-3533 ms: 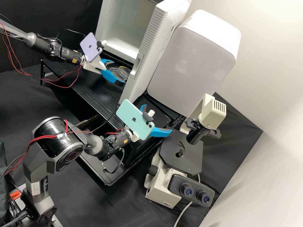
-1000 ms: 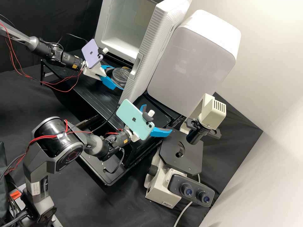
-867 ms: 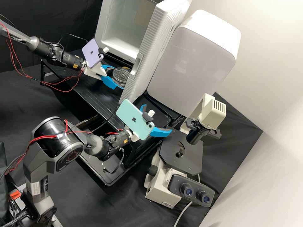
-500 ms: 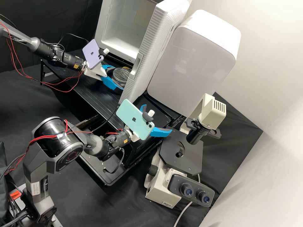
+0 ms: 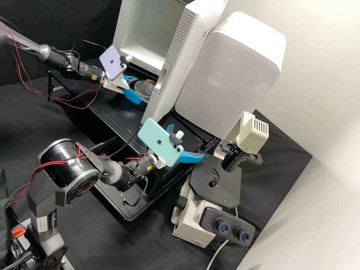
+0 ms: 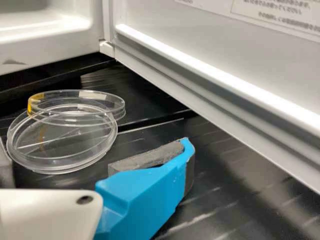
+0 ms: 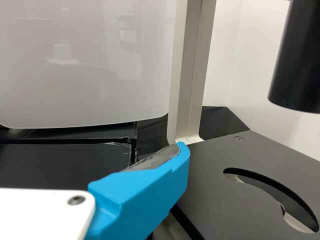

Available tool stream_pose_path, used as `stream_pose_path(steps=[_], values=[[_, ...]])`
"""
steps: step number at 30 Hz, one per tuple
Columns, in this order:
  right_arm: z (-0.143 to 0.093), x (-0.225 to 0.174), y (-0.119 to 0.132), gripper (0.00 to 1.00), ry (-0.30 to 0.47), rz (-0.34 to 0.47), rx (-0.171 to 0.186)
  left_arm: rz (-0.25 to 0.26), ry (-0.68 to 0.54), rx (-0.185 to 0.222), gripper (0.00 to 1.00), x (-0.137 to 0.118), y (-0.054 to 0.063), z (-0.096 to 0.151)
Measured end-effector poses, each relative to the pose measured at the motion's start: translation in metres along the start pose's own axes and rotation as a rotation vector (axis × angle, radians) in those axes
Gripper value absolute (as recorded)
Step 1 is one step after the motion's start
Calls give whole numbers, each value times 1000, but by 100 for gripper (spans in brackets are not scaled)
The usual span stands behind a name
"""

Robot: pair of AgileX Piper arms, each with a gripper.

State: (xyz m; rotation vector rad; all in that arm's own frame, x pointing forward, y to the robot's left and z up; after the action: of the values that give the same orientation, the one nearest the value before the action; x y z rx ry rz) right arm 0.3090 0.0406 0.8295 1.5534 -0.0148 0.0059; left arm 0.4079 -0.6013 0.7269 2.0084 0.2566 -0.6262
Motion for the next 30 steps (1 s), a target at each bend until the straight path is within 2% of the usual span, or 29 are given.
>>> stream_pose_path(steps=[12,19,25,30], values=[[0,0,0,100,0,0,0,-23,-5,21,100,2,-3,13],[0,0,0,100,0,0,0,-21,-1,21,100,2,0,13],[0,0,0,100,0,0,0,-22,5,2,100,2,0,13],[0,0,0,100,0,0,0,-20,7,15,100,2,0,12]])
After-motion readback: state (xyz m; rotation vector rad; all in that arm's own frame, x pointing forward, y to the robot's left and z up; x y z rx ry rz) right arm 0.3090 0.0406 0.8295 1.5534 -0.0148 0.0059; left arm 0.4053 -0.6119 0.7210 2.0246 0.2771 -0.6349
